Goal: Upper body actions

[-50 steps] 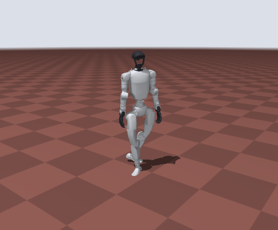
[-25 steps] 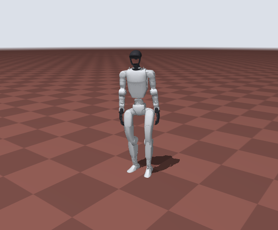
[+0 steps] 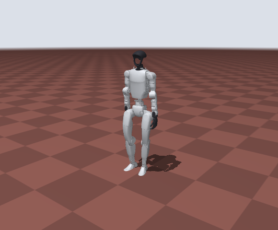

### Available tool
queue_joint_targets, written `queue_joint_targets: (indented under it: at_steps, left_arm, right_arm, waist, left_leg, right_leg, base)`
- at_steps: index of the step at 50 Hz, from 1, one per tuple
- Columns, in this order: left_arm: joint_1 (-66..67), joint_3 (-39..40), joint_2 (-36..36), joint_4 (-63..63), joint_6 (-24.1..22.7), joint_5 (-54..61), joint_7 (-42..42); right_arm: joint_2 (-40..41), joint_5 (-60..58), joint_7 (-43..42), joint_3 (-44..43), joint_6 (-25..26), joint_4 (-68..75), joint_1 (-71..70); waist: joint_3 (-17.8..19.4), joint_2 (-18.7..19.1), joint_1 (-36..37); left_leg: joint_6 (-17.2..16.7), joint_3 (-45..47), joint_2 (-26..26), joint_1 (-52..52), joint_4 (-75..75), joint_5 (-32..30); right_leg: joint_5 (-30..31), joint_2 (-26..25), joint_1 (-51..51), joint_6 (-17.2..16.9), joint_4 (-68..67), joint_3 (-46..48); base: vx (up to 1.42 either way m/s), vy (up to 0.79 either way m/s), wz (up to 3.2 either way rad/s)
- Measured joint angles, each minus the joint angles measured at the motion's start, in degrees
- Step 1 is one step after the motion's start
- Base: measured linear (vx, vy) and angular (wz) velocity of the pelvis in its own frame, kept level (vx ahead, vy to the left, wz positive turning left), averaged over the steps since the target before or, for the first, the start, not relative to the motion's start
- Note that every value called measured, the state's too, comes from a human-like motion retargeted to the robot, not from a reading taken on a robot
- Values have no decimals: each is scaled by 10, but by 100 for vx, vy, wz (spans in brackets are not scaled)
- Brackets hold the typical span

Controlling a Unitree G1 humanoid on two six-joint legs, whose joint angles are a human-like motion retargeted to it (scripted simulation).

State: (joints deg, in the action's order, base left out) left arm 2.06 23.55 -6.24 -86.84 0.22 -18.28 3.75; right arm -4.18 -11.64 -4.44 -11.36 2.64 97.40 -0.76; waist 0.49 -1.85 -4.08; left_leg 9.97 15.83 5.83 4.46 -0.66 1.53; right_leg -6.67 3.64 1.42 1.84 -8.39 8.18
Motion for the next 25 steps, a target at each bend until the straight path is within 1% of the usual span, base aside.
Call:
queue_joint_targets:
  at_steps: [5, 11, 17, 25]
  left_arm:
    - [-3, -7, 4, -15, 5, -12, -2]
    - [0, -11, 13, -25, 7, -29, 1]
    - [2, -11, 14, -31, 8, -36, 3]
    - [6, -6, 7, -34, 9, -35, -1]
  right_arm:
    - [8, -34, 3, 22, -15, -1, -22]
    - [10, -69, 8, 48, -19, -27, -37]
    - [9, -63, 14, 50, -26, -40, -43]
    - [4, -60, 14, 44, -26, -25, -41]
  waist:
    - [-7, 2, -2]
    - [-13, 7, 0]
    - [-13, 6, -2]
    - [-13, 0, -2]
  left_leg:
    - [-2, 14, 2, 1, -1, 16]
    - [-3, 24, 5, 1, 2, 32]
    - [-4, 24, 8, 3, 2, 45]
    - [-6, 18, 11, 4, 3, 59]
  right_leg:
    - [5, -2, -6, 1, -1, -10]
    - [11, 1, -13, -5, -2, -19]
    - [16, 5, -10, -9, 2, -14]
    - [20, 9, -5, -13, 7, -5]
  base:
    - [1, 2, -22]
    - [1, 3, -16]
    - [0, 0, 0]
    - [0, 0, 0]
